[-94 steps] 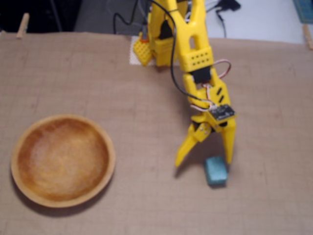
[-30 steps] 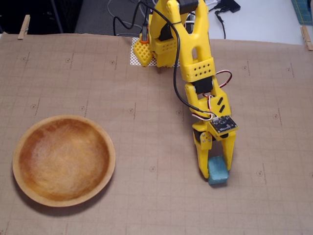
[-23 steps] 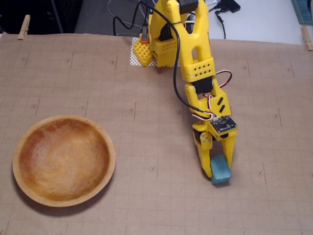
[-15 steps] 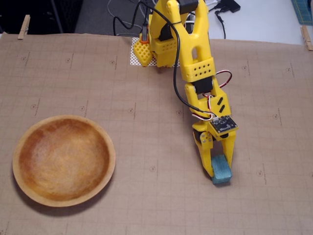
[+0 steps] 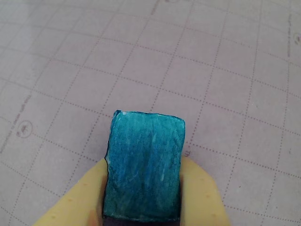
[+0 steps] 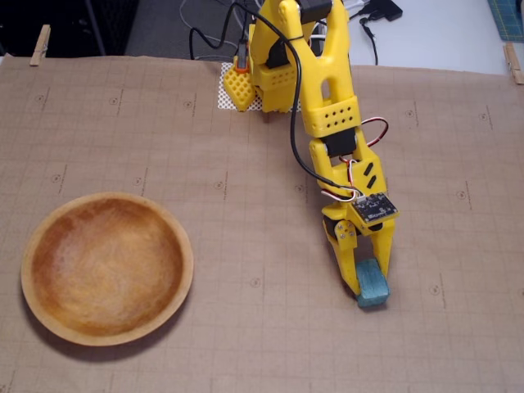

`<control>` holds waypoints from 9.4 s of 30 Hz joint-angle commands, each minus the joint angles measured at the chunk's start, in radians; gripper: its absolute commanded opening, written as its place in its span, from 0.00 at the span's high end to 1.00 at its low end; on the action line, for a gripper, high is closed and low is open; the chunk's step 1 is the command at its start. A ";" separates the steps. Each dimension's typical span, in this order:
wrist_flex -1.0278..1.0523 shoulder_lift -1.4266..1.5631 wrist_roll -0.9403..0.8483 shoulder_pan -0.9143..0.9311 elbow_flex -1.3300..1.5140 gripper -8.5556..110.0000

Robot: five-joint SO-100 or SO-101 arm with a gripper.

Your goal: Grasp a blue block and put it in the bowl.

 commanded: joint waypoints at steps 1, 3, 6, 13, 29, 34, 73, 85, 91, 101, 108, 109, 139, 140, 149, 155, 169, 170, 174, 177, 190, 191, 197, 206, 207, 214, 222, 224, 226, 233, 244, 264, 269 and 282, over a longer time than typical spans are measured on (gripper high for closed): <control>-0.008 0.034 -0.005 0.009 -0.040 0.95; -0.008 0.040 -0.005 0.011 -0.032 0.95; -0.008 0.083 -0.005 0.011 -0.025 0.95; -0.008 0.264 -0.006 0.009 0.052 0.95; 0.321 0.784 -0.071 0.055 0.129 0.95; 0.439 0.928 -0.072 0.107 0.109 0.95; 0.584 0.971 -0.137 0.836 0.083 0.95; 0.571 0.796 -0.087 0.900 0.071 0.95; 0.569 0.727 -0.084 0.905 0.038 0.95; 0.569 0.571 -0.083 0.904 -0.130 0.95; 0.502 0.445 -0.083 0.896 -0.224 0.95; 0.485 0.419 -0.083 0.897 -0.230 0.95; 0.425 0.054 -0.020 1.023 -0.425 0.95; 0.425 0.051 -0.032 1.023 -0.426 0.95; 0.437 0.048 -0.064 1.011 -0.408 0.95; 0.425 0.048 -0.061 0.992 -0.391 0.95; 0.423 -0.029 -0.061 0.977 -0.407 0.91; 0.423 -0.029 -0.061 0.976 -0.407 0.90; 0.423 -0.028 -0.060 0.976 -0.407 0.85; 0.423 -0.025 -0.060 0.974 -0.407 0.80; 0.423 -0.021 -0.057 0.973 -0.407 0.59; 0.423 -0.021 -0.057 0.973 -0.407 0.59; 0.430 -0.020 -0.055 0.960 -0.423 0.57; 0.437 0.043 -0.055 0.920 -0.413 0.57; 0.437 0.058 -0.055 0.914 -0.411 0.57; 0.466 0.172 -0.055 0.893 -0.388 0.57; 0.624 0.365 -0.061 0.891 -0.368 0.57; 0.673 0.413 -0.066 0.891 -0.368 0.57; 0.719 0.456 -0.067 0.891 -0.367 0.57; 0.833 0.634 -0.067 0.890 -0.310 0.58; 1.000 0.988 -0.069 0.818 -0.143 0.73; 1.298 1.585 -0.071 0.491 0.051 0.85; 1.298 1.735 -0.072 0.462 0.167 0.85; 1.299 1.990 -0.130 0.469 0.387 0.93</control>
